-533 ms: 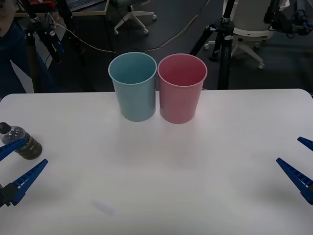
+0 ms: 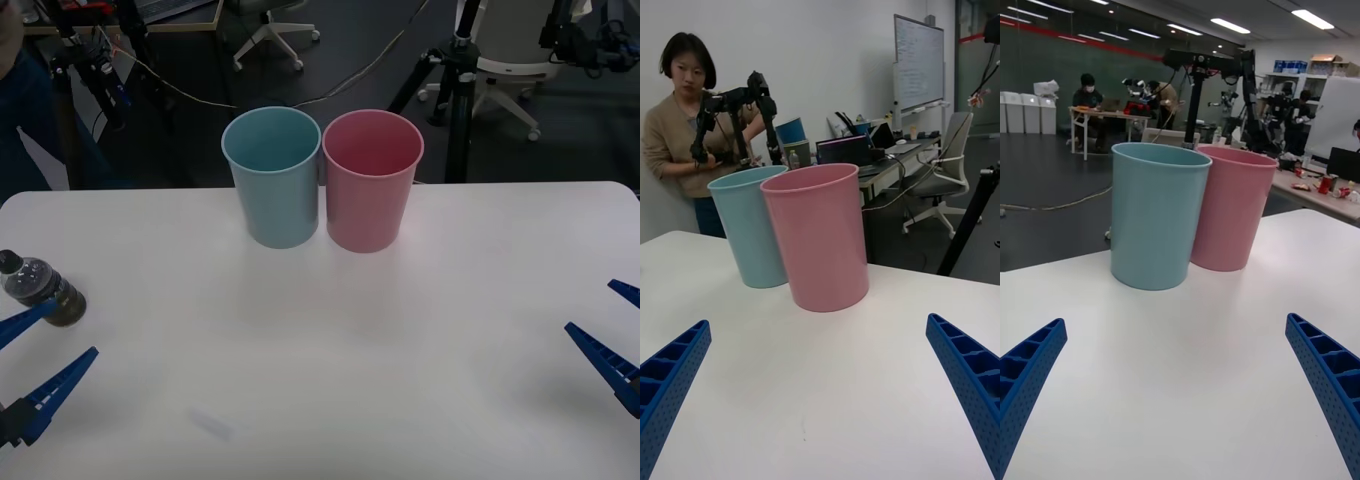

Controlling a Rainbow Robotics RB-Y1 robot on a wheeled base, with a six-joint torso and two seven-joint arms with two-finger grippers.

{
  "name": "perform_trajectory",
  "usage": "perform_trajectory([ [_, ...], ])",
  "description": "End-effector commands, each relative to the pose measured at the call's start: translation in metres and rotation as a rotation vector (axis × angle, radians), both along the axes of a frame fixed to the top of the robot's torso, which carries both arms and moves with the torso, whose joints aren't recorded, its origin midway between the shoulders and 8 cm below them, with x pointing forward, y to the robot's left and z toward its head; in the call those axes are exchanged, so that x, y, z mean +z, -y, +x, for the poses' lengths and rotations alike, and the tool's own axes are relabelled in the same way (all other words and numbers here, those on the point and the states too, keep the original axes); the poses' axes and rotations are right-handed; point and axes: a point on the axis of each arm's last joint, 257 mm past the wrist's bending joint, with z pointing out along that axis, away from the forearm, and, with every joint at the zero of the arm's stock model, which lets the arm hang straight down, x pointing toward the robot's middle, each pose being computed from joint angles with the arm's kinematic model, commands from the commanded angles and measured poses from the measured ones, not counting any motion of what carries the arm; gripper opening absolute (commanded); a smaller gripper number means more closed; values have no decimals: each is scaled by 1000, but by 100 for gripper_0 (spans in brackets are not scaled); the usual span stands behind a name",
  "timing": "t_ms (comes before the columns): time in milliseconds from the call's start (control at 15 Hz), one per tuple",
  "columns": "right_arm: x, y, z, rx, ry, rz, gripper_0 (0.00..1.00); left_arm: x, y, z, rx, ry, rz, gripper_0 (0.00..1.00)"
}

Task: Grasp the object on the table and drop it into the matching bin: aluminum can to the light blue bin, PET bottle to the pink bin.

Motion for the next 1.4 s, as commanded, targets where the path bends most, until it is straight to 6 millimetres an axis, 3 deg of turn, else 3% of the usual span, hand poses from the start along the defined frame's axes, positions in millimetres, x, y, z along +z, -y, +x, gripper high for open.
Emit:
perform_trajectory([
  [67,0,0,0,0,0,0,100,-10,-20,-7,85,14,53,100],
  [400,0,0,0,0,0,0,100,-38,-50,-19,240,-63,34,100],
  [867,0,0,0,0,0,0,100,-62,-91,-23,425,-87,20,100],
  [1067,0,0,0,0,0,0,100,-78,-118,-9,465,-71,77,100],
  [1400,0,0,0,0,0,0,100,-98,-129,25,490,-73,55,100],
])
